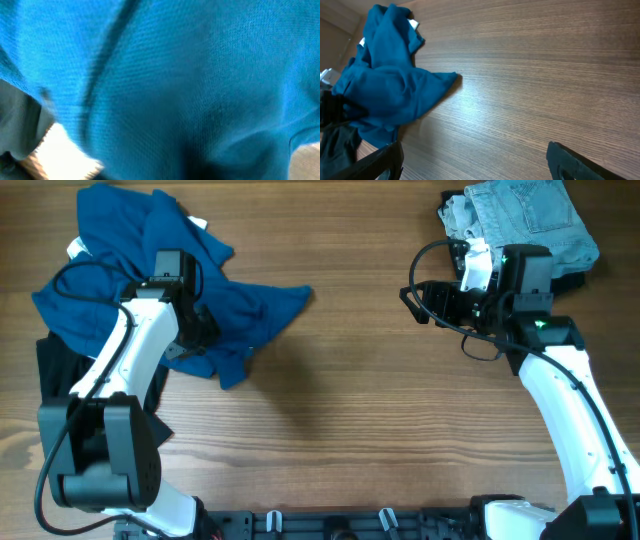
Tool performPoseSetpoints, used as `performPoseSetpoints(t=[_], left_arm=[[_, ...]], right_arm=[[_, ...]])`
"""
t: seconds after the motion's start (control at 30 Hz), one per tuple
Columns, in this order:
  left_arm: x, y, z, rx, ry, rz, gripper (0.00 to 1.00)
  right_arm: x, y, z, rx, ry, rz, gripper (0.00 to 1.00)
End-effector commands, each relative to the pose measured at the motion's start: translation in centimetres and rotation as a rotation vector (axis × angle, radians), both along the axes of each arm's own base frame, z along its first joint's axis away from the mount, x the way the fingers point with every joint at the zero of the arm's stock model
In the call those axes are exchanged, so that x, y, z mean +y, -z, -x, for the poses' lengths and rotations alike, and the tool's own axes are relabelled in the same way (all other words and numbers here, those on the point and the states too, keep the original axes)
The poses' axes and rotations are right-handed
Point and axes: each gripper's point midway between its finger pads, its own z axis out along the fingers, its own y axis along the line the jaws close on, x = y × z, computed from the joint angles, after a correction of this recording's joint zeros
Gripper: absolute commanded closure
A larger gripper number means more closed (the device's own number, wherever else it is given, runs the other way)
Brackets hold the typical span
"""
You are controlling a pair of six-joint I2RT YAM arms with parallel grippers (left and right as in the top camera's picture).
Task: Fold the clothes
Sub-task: 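Drag the teal shirt rightward across the table with the left gripper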
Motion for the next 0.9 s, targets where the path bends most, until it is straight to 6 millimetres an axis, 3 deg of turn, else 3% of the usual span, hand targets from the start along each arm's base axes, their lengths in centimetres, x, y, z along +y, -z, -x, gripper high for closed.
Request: performPoseSetpoints(t=[0.0,0.07,0.2,0.27,0.43,0.53,0.6,0.67,0.77,0.87], left_arm=[[0.3,0.4,0.1,0.005,-0.020,-0.018,0.96],[0.3,-0.3,-0.2,-0.008,-0.017,-0.018,0.96],[0.2,-5.7,-2.0,-0.100,0.010,-0.020,0.96],[-0.3,-12.7,-4.0,-0.247,0.024,-0.010,0.96],[-3.6,-24.4,-6.0,-0.541,0.142,0.051,0.96],[-6.0,-29.4,-6.1,-0.679,0.201,0.090,0.96],[-8.0,-31.4,-5.9,-0.737,0.249,0.116,0.96],[-10.0,-32.1,-5.7,-0.764,0.295,0.148,0.96],[-13.5,-32.4,-5.5,-0.783,0.377,0.207,0.96],[-17.2,-32.0,-5.4,-0.777,0.457,0.248,0.96]], right_arm=[[-0.1,-0.3,-0.4,-0.011,0.005,0.012,0.08],[-0.1,-0.3,-0.4,-0.011,0.005,0.011,0.08],[-0.1,-0.3,-0.4,-0.011,0.004,0.012,0.08],[-0.1,-0.3,-0.4,-0.011,0.005,0.011,0.08],[-0.1,-0.3,-0.4,-0.011,0.005,0.011,0.08],[-0.1,-0.3,-0.4,-0.010,0.006,0.009,0.09],[0.0,-0.4,-0.5,-0.015,0.002,0.004,0.12],[0.0,-0.8,-0.5,-0.022,0.002,-0.007,0.16],[-0.5,-2.5,-0.7,-0.065,0.000,-0.043,0.18],[-2.2,-4.7,-0.8,-0.111,0.052,-0.075,0.18]])
